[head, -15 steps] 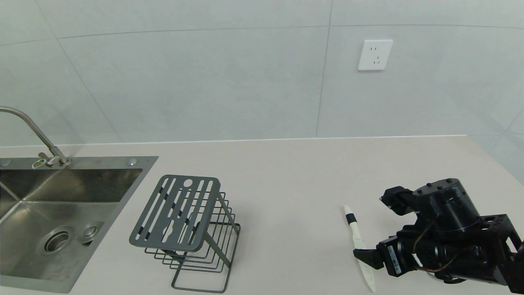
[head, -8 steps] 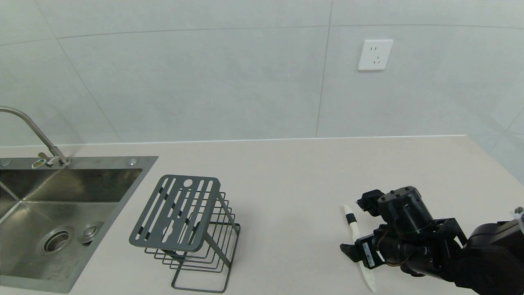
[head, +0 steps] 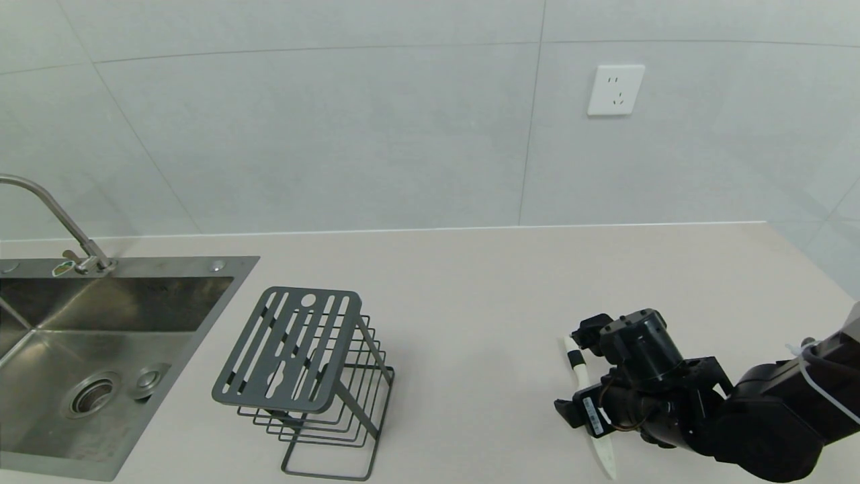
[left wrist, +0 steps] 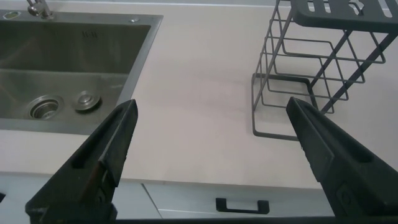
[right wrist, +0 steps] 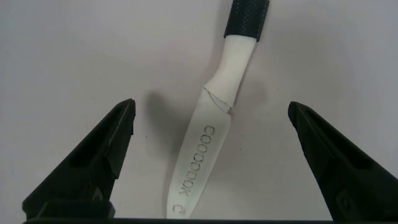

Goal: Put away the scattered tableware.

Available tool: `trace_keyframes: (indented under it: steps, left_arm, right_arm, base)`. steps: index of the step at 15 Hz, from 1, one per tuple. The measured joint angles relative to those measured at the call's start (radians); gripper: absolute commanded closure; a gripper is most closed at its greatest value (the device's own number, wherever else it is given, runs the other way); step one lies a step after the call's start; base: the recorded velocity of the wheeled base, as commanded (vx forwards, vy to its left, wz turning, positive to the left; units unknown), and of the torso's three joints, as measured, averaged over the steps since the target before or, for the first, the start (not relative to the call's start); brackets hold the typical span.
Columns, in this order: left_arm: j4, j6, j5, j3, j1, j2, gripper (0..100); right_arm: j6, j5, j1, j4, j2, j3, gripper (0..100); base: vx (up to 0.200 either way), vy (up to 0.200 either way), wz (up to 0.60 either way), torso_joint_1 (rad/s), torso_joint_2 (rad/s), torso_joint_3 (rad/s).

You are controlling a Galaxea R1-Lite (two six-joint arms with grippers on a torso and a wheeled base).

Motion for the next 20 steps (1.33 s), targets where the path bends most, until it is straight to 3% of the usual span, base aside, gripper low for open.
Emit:
trace_keyframes:
  steps: [8,9,20]
  left_arm:
    - [0.000,0.000,0.000,0.000,0.000,0.000,0]
    - [0.000,0.000,0.000,0.000,0.000,0.000,0]
    - [0.000,0.000,0.000,0.000,0.000,0.000,0]
  right_arm:
    - [-0.010,-0.001,-0.008,-0.004,0.039,-0.030,0]
    - [-0.010,0.000,-0.008,-0.004,0.039,-0.025,100]
    - [-0.023,0.002,-0.017,-0.050,0.053,0.006,100]
  base:
    - [0.000,0.000,0.00,0.000,0.00,0.000]
    - [0.000,0.000,0.00,0.000,0.00,0.000]
    - [0.000,0.000,0.00,0.000,0.00,0.000]
